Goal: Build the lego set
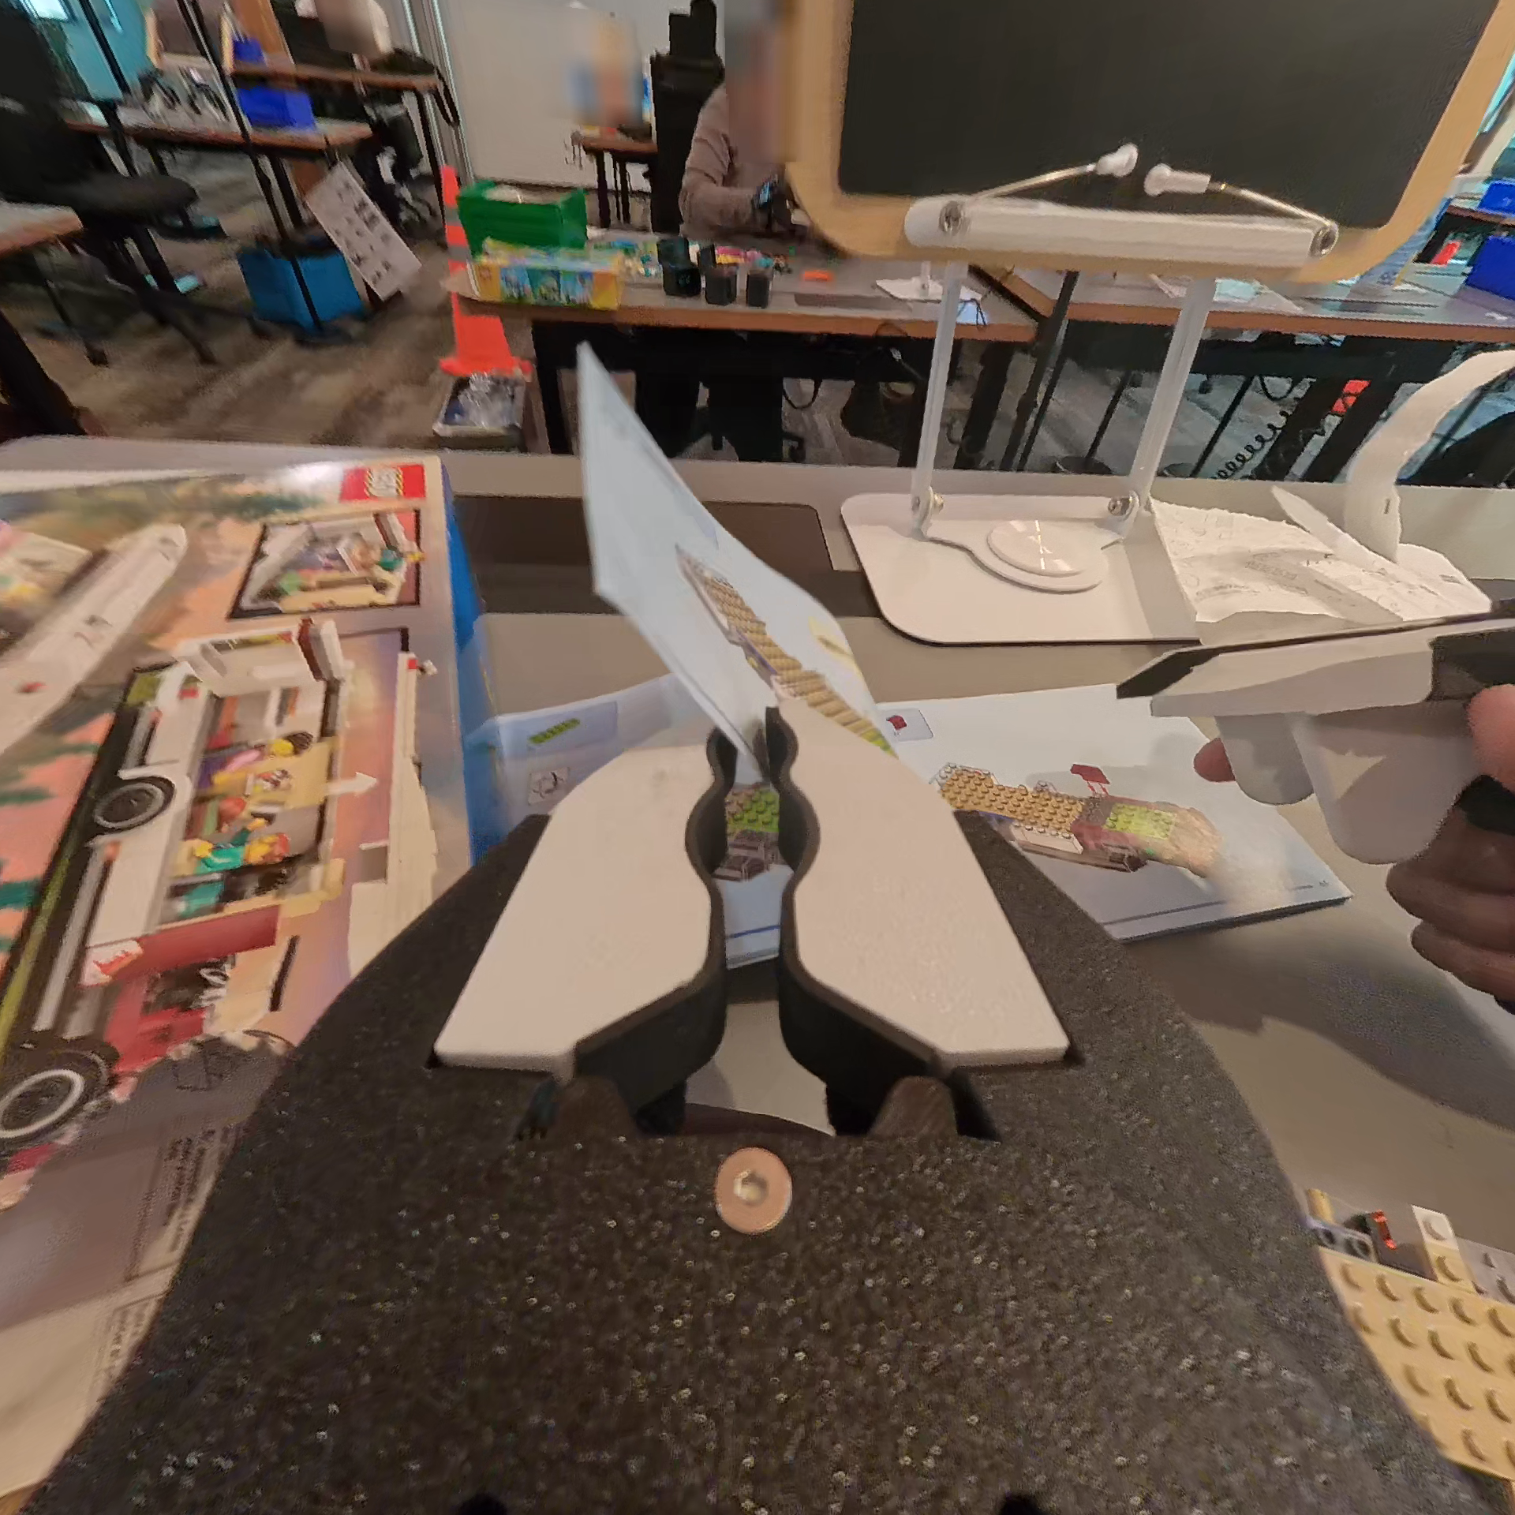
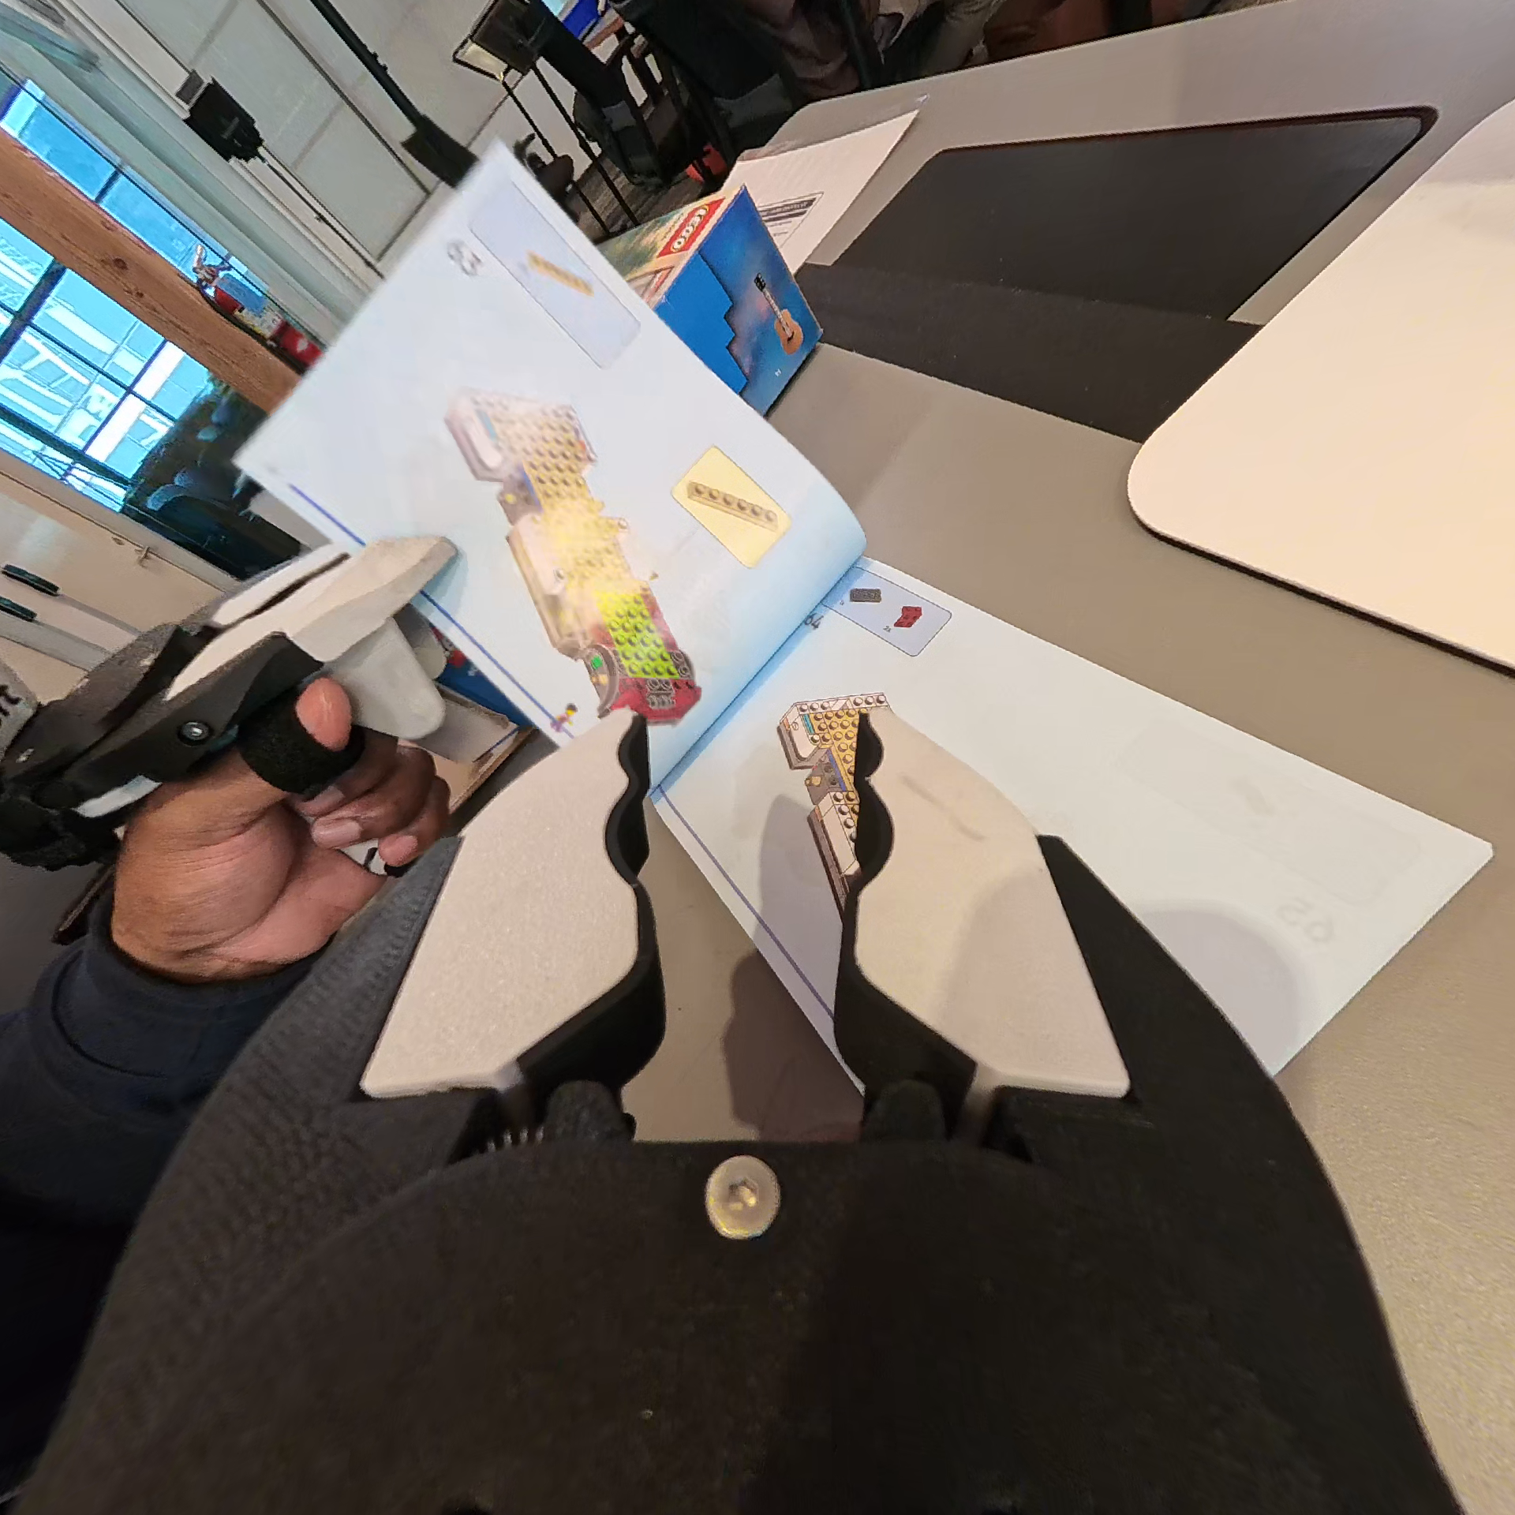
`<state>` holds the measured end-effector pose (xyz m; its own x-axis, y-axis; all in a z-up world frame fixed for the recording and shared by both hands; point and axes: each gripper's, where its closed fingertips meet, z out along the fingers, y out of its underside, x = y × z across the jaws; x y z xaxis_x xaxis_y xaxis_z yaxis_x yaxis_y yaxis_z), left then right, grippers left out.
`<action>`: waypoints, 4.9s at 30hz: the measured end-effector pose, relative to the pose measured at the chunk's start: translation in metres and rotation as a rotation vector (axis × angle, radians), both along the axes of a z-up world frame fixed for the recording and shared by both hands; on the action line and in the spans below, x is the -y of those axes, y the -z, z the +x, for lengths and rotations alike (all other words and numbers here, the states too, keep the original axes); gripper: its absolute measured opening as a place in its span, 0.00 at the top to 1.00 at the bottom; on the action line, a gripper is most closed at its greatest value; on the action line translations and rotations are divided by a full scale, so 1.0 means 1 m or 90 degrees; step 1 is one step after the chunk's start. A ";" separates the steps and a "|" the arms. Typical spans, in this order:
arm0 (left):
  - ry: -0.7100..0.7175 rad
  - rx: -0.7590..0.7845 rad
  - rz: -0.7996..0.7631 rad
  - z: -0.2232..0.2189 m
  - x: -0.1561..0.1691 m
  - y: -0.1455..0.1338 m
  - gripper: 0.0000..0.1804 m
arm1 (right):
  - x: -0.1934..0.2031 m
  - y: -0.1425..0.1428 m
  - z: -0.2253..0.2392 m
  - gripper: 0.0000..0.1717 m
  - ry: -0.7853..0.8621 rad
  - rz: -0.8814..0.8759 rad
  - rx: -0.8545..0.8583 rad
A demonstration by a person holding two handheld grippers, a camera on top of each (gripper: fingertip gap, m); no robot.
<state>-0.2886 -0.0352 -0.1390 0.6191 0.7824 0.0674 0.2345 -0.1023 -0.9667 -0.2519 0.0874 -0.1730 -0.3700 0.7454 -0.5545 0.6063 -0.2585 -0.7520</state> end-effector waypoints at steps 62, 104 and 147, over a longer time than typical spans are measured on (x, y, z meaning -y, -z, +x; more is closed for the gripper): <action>0.091 0.050 -0.118 0.009 -0.013 0.044 0.78 | 0.010 -0.007 0.009 0.73 -0.021 0.086 -0.025; 0.339 -0.108 -0.171 0.080 -0.063 0.032 0.78 | -0.286 0.061 0.351 0.86 -0.064 0.560 0.294; 0.368 -0.130 -0.159 0.097 -0.068 0.022 0.78 | -0.242 -0.062 0.344 0.95 0.061 0.639 0.075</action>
<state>-0.1919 0.0332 -0.1609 0.9251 0.2978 -0.2355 -0.1100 -0.3835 -0.9170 0.0921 0.3297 -0.1114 -0.2672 0.9106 0.3154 0.7009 0.4083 -0.5848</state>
